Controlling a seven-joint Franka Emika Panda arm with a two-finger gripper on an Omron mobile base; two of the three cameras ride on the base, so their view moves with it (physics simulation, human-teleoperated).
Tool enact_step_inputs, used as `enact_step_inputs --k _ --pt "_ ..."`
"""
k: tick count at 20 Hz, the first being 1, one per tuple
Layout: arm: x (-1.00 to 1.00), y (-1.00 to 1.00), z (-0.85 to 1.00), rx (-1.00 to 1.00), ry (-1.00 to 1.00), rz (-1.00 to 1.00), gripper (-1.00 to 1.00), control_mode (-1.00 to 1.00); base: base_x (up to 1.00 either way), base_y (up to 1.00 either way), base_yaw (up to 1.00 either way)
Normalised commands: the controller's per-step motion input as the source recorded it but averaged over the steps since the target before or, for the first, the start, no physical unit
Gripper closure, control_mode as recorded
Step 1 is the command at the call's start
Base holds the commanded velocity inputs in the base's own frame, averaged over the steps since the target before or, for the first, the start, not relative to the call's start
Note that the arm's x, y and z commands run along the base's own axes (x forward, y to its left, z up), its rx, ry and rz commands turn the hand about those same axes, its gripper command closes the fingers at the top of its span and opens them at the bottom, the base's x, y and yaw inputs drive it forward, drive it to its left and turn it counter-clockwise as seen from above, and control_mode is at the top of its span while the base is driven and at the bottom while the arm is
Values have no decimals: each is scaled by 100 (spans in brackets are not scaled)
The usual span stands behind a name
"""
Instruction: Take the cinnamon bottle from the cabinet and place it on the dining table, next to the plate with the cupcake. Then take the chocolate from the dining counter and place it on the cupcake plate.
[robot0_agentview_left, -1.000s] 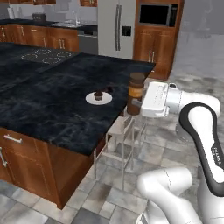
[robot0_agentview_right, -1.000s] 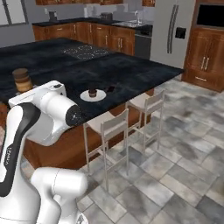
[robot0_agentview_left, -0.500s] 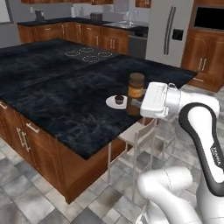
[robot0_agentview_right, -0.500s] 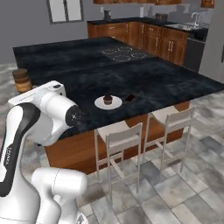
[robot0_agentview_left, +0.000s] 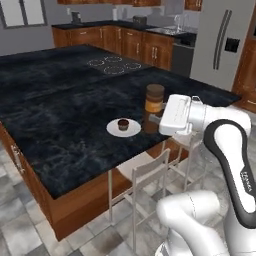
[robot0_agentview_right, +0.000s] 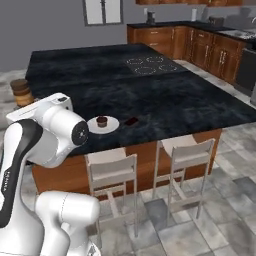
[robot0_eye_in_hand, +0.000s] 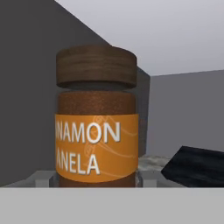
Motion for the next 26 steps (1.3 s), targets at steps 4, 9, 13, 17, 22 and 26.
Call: enact_step_inputs --k 4,9,13,17,22,26 --pt "0 0 0 0 0 0 100 100 72 -33 38" --pt "0 0 0 0 0 0 100 100 38 -51 44" --pt "0 0 0 0 0 0 100 100 47 -31 44" --pt "0 0 0 0 0 0 100 100 51 -42 38" --pt "0 0 0 0 0 0 100 100 3 -52 6" --pt "0 0 0 0 0 0 100 100 17 -47 0"
